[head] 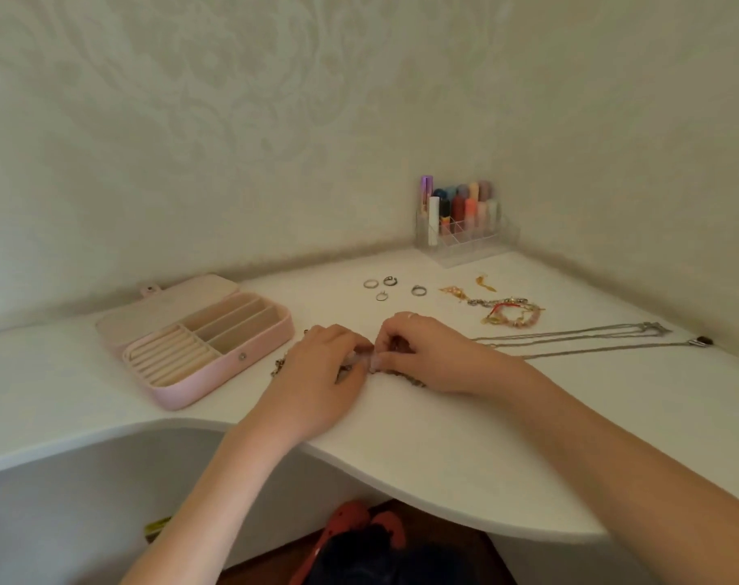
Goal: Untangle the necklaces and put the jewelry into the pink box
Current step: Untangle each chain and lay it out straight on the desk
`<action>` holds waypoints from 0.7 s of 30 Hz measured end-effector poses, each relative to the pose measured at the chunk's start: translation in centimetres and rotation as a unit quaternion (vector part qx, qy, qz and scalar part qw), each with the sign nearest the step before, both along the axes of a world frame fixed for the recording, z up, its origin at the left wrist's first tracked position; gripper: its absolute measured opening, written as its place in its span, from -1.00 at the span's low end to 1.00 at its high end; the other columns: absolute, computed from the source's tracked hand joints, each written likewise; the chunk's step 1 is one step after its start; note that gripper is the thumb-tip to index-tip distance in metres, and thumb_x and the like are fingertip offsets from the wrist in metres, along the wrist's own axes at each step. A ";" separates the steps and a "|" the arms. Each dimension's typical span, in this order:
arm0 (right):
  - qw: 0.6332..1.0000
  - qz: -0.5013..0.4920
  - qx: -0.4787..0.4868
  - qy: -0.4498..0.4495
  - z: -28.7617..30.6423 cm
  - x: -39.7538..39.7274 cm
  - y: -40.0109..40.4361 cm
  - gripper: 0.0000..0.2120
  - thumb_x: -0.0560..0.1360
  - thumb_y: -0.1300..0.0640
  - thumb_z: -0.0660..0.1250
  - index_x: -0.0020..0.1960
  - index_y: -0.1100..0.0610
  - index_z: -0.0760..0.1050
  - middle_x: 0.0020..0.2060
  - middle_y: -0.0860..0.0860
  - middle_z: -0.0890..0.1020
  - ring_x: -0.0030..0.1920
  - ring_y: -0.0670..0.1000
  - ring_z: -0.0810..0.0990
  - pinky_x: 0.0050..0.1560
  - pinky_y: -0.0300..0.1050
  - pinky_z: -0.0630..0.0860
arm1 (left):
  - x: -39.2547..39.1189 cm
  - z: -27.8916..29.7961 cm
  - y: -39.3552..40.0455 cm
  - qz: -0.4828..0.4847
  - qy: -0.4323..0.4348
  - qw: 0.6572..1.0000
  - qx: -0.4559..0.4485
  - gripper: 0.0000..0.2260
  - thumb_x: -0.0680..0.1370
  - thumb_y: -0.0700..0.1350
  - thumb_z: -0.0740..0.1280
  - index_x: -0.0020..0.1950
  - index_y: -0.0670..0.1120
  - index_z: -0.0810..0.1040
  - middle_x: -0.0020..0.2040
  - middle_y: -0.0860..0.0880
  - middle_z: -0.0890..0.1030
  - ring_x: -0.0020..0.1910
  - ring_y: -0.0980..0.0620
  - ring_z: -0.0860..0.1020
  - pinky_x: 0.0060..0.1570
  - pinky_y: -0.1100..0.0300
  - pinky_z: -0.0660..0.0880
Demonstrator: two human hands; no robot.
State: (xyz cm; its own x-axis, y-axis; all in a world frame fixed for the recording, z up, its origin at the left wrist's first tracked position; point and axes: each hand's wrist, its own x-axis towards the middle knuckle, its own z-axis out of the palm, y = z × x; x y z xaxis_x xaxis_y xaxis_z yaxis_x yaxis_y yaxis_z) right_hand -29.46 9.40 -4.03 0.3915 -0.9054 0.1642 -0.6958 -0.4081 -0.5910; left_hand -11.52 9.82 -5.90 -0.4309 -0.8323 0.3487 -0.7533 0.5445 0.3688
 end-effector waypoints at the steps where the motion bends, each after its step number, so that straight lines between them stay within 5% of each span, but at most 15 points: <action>1: 0.999 -0.013 0.008 -0.045 0.1 0.1 0.0 -0.86 0.52 0.02 0.32 -0.15 0.05 0.47 -0.18 -0.04 0.55 -0.23 -0.08 0.50 -0.23 -0.27 0.44 | 0.1 0.0 0.0 -0.007 0.007 1.000 0.007 -0.83 0.55 0.03 0.24 0.10 0.07 0.54 -0.01 0.21 0.48 0.05 0.13 0.39 0.08 0.17 0.34; 5: 0.974 -0.016 0.066 -0.218 1.0 0.5 -0.1 -0.88 0.58 0.12 0.24 -0.12 0.12 0.44 -0.27 -0.05 0.62 -0.25 -0.11 0.60 -0.24 -0.31 0.45 | 0.2 0.0 0.2 -0.034 0.061 0.997 0.031 -0.91 0.50 -0.01 0.36 -0.20 0.09 0.51 -0.17 0.20 0.55 -0.07 0.23 0.41 -0.11 0.26 0.29; 9: 0.938 -0.017 0.108 -0.328 0.9 0.5 0.1 -0.87 0.58 0.18 0.25 -0.15 0.15 0.42 -0.37 -0.03 0.55 -0.41 -0.14 0.51 -0.31 -0.27 0.45 | 0.5 0.5 0.7 -0.016 0.141 0.988 0.060 -0.88 0.54 -0.07 0.33 -0.19 0.07 0.58 -0.21 0.15 0.63 -0.16 0.18 0.54 -0.12 0.23 0.43; 12: 0.912 -0.028 0.128 -0.388 1.2 0.1 0.0 -0.85 0.56 0.15 0.29 -0.16 0.17 0.43 -0.39 -0.01 0.51 -0.46 -0.12 0.41 -0.34 -0.26 0.39 | 0.7 0.9 1.1 0.023 0.283 0.958 0.043 -0.81 0.59 -0.16 0.24 -0.20 -0.06 0.56 -0.24 0.11 0.66 -0.19 0.19 0.60 -0.12 0.32 0.47; 17: 0.932 -0.026 0.118 -0.342 1.2 -0.2 0.0 -0.91 0.52 0.12 0.36 -0.14 0.12 0.52 -0.40 -0.04 0.53 -0.43 -0.10 0.38 -0.36 -0.28 0.33 | 1.1 1.1 0.8 0.041 0.450 0.890 0.063 -0.75 0.63 -0.21 0.12 -0.25 -0.13 0.39 -0.28 -0.07 0.67 -0.22 -0.01 0.64 -0.20 0.25 0.52; 21: 0.982 -0.041 0.045 -0.180 0.9 -0.6 0.1 -0.93 0.50 0.10 0.38 -0.05 0.03 0.64 -0.30 -0.04 0.55 -0.35 -0.16 0.43 -0.29 -0.34 0.39 | 1.4 1.4 0.5 0.021 0.538 0.833 0.127 -0.74 0.65 -0.22 0.07 -0.24 -0.11 0.31 -0.34 -0.11 0.64 -0.30 -0.08 0.64 -0.19 0.19 0.53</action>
